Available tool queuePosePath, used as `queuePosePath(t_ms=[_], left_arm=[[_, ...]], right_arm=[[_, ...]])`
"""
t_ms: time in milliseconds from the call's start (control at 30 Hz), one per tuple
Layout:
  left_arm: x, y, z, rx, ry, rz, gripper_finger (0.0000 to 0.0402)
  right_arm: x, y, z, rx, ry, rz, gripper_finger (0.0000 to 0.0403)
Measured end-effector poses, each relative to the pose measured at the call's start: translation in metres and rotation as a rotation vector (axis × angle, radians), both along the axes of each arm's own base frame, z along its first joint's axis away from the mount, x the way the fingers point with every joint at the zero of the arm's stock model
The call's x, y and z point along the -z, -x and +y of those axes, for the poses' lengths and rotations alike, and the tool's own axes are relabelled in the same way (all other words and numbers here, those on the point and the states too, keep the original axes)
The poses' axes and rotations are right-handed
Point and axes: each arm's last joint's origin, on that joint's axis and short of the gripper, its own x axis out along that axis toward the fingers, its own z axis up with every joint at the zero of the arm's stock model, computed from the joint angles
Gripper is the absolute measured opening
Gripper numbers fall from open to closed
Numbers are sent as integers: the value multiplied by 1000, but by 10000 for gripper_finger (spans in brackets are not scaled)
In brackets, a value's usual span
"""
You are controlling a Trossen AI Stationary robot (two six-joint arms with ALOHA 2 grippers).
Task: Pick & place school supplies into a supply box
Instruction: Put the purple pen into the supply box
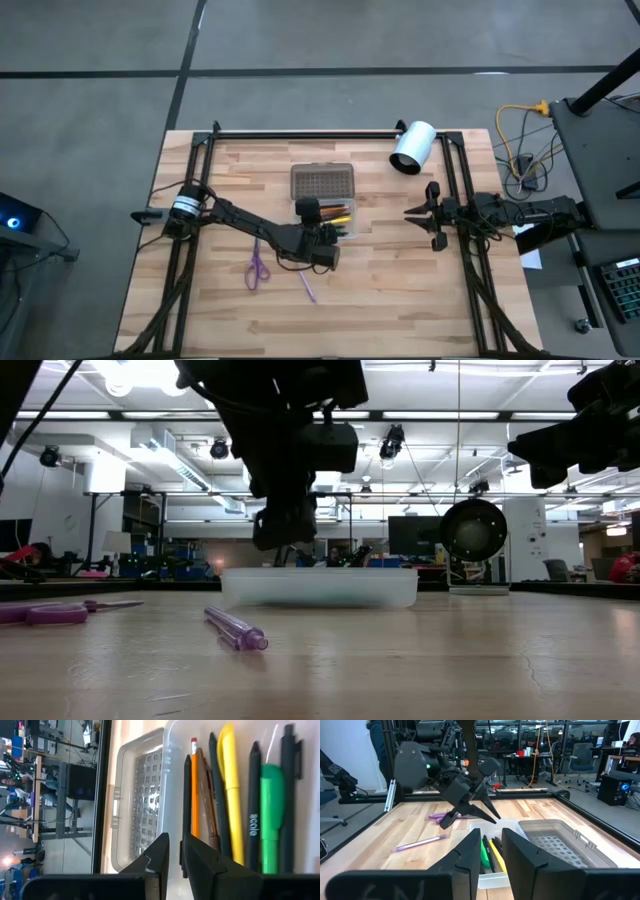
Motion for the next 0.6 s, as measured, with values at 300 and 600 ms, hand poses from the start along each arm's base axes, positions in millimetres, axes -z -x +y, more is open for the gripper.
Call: queuePosePath(t_ms=[300, 600], left_arm=[[-15, -4, -20, 105, 92, 19, 43], [-12, -1, -39, 287, 273, 144, 43]], right_arm=[[0, 0, 0, 0, 0, 0, 84], [0, 0, 0, 0, 0, 0, 74]])
